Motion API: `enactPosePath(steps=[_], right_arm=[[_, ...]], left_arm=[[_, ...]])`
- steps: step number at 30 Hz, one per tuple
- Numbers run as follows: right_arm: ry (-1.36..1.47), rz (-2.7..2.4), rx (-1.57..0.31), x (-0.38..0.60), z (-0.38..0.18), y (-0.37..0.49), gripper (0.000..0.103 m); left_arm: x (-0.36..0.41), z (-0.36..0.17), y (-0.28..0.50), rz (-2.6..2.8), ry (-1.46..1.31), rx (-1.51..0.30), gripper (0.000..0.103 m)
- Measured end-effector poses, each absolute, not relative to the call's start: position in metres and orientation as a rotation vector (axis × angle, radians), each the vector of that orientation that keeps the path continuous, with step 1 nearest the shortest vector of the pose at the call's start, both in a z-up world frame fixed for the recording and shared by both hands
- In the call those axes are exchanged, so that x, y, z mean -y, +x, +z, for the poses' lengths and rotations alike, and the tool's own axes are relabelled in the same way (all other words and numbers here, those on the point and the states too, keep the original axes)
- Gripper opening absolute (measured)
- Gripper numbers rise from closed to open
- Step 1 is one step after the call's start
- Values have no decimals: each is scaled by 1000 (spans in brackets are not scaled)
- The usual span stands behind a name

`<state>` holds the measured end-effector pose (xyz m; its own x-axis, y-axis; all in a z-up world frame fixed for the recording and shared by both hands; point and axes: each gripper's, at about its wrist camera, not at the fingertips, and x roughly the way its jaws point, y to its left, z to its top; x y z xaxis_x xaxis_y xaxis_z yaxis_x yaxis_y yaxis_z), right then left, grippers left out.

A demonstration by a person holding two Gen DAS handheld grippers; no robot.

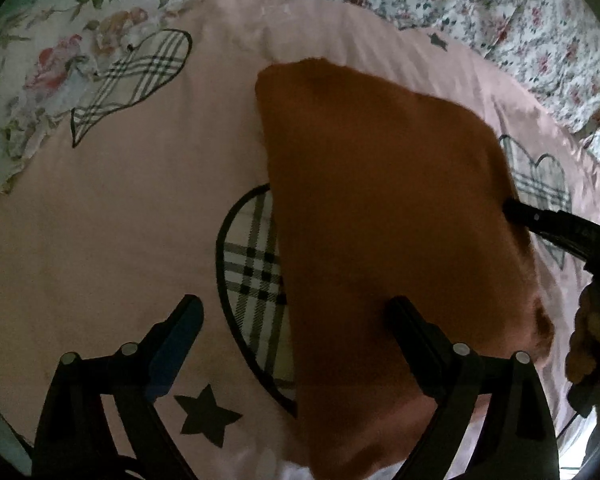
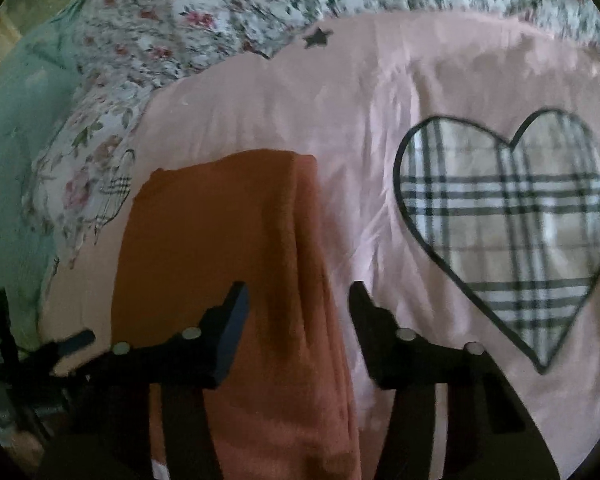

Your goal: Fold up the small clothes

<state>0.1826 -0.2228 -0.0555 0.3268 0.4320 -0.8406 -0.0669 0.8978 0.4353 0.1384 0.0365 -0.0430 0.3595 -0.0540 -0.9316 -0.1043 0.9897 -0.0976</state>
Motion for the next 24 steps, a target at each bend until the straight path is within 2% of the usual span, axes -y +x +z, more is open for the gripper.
enactPosePath(steps=[1, 5, 9, 10, 14, 18, 24], right_arm=[[343, 332, -1216, 222, -58, 185, 12], [298, 321, -1148, 224, -39, 178, 11], [243, 292, -1221, 216, -67, 185, 11], [249, 284, -1226, 217, -67, 186, 12], [256, 264, -1203, 220, -47, 178, 28], [256, 285, -1162, 227, -22, 161, 32], [273, 371, -1119, 223, 0, 120, 45]], left_arm=[[-33, -43, 140, 27, -140, -1205, 90], [-23, -46, 140, 39, -72, -1198, 90], [-25, -50, 141, 38, -90, -1207, 90], [-24, -49, 141, 39, -86, -1207, 90], [-25, -43, 135, 42, -75, -1194, 90], [-28, -37, 125, 42, -93, -1189, 91], [-23, -24, 104, 13, -61, -1147, 93]])
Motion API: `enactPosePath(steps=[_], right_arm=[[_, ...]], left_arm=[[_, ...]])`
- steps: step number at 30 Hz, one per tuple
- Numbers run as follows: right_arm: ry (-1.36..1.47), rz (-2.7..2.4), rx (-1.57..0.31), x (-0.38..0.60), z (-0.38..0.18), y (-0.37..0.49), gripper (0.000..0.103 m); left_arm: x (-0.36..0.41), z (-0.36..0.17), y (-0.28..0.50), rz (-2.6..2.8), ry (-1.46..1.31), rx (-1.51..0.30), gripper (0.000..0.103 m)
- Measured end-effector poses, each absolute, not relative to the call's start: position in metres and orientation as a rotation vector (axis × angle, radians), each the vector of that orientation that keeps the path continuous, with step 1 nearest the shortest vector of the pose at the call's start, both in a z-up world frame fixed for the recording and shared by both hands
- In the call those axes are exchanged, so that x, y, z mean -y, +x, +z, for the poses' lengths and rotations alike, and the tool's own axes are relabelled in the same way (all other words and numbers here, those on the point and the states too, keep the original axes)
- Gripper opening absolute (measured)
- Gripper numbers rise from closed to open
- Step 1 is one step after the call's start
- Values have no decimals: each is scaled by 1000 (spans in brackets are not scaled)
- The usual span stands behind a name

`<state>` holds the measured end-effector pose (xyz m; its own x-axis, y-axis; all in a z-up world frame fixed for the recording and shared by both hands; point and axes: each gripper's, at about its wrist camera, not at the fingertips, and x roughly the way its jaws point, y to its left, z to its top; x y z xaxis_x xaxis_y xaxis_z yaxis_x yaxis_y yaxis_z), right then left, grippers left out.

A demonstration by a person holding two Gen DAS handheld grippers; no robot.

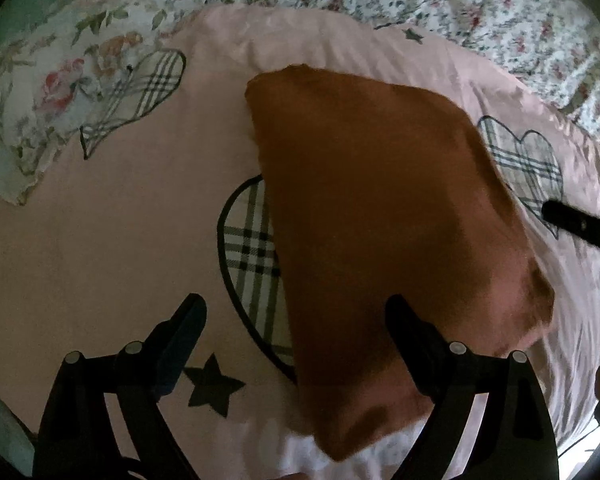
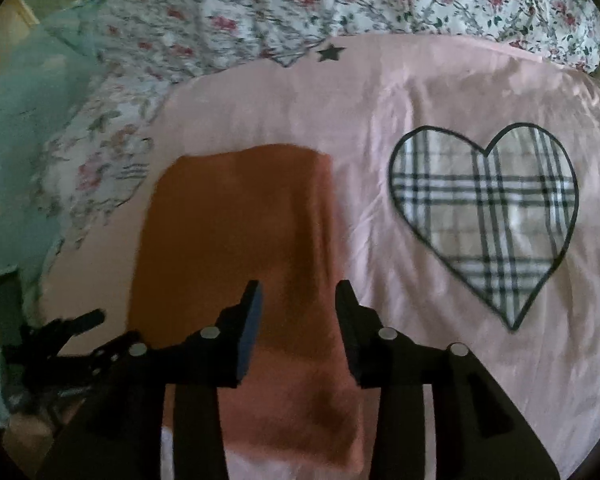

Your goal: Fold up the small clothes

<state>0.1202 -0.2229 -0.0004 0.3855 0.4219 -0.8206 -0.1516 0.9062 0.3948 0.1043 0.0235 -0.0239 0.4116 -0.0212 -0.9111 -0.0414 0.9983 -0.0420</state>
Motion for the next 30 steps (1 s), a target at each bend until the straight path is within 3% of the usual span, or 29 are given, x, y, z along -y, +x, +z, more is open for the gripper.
enactPosePath(steps=[5, 8, 30], right_arm=[[235, 417, -1114, 210, 1, 88, 75], [210, 441, -1119, 203, -1, 71, 81], [110, 425, -1112, 190, -5, 28, 94]], left_arm=[[-16, -13, 83, -23, -2, -1091, 94], [-14, -12, 73, -34, 19, -1095, 95], [-15, -17, 47, -87, 64, -1119, 95]])
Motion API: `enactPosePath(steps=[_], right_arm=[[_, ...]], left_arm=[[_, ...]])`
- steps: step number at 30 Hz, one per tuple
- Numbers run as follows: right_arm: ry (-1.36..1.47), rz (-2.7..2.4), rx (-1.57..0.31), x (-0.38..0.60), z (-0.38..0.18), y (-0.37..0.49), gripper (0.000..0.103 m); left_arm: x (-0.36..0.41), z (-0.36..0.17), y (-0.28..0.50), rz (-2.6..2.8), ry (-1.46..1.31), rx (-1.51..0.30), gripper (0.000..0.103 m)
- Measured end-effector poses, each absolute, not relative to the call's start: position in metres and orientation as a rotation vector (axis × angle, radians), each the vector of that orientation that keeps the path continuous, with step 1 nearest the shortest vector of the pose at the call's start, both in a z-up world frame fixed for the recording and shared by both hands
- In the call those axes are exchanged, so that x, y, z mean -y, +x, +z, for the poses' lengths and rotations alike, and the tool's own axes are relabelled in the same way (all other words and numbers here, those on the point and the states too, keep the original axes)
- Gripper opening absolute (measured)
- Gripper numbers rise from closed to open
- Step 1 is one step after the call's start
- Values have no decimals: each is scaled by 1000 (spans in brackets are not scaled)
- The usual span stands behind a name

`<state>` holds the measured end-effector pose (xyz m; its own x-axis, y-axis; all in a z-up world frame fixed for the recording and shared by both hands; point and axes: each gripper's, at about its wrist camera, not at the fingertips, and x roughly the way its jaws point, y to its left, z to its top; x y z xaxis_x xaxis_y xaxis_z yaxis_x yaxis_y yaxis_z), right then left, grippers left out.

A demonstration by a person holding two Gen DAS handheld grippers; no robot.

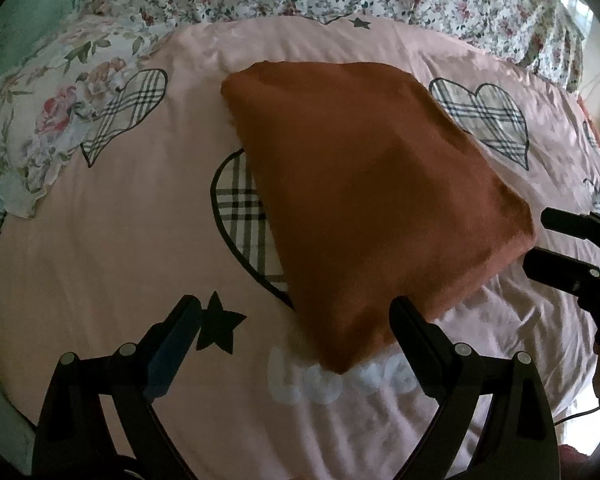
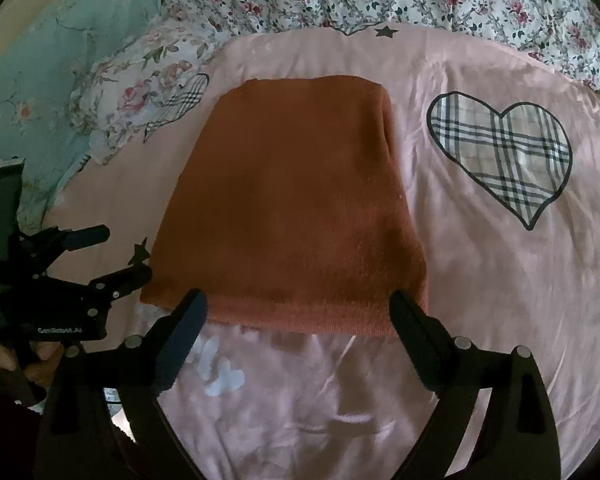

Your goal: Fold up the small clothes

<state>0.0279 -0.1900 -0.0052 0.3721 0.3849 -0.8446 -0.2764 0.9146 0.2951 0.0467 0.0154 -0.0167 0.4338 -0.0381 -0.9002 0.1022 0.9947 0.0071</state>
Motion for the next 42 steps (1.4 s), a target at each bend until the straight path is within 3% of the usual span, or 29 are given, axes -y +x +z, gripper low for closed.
enactPosePath(steps=[42], right_arm=[[90, 458, -1107, 178, -4, 82, 96]], left_arm=[[-7, -6, 94, -56, 47, -1093, 96]])
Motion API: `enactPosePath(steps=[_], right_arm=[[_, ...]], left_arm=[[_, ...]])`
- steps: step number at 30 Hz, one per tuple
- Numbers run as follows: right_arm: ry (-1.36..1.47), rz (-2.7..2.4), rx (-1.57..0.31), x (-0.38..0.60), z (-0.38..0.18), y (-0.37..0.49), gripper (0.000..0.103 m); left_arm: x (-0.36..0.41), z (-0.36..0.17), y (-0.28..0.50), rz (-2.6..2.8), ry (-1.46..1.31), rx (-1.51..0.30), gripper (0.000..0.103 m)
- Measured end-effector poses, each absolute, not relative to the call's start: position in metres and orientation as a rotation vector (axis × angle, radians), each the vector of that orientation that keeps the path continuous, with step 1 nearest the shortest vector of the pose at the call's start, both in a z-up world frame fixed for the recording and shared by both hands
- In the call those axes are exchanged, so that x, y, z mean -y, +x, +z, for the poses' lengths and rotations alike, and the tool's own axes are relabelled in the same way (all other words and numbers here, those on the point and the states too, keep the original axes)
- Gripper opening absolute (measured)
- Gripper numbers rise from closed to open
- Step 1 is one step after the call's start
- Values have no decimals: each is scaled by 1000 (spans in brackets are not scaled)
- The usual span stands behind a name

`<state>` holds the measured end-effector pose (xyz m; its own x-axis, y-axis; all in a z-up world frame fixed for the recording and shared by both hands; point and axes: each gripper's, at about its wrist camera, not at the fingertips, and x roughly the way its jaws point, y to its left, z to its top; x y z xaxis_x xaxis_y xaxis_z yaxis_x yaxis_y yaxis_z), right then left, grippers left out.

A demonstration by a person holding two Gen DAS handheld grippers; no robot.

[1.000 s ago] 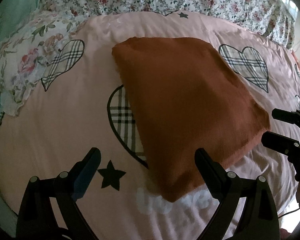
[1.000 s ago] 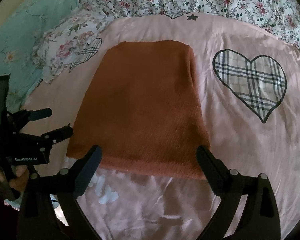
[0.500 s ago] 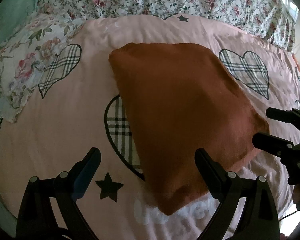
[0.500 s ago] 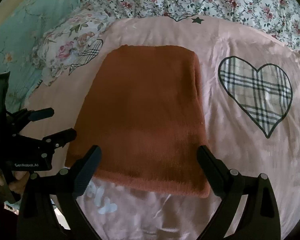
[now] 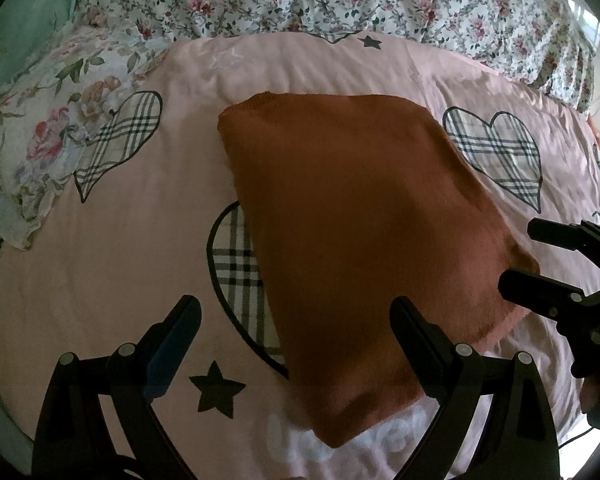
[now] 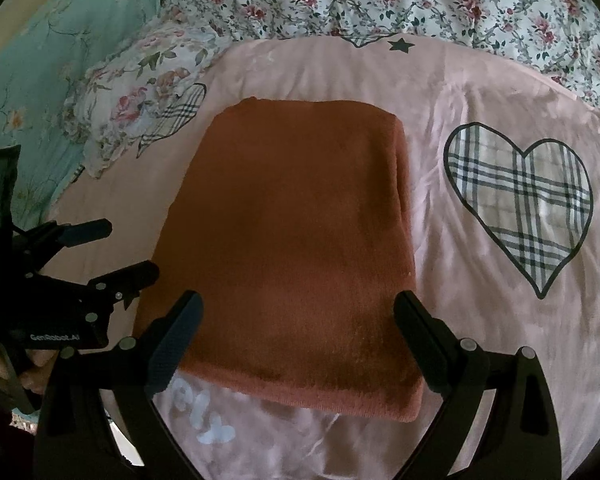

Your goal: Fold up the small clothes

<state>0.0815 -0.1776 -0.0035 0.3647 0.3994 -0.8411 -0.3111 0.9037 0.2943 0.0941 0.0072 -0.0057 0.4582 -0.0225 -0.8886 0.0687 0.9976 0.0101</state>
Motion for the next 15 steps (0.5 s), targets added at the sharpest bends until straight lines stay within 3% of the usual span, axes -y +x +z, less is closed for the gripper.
enactPosePath(steps=[15], right_arm=[[97, 453, -1106, 177, -4, 84, 96]], left_arm=[[-6, -4, 100, -54, 47, -1087, 96]])
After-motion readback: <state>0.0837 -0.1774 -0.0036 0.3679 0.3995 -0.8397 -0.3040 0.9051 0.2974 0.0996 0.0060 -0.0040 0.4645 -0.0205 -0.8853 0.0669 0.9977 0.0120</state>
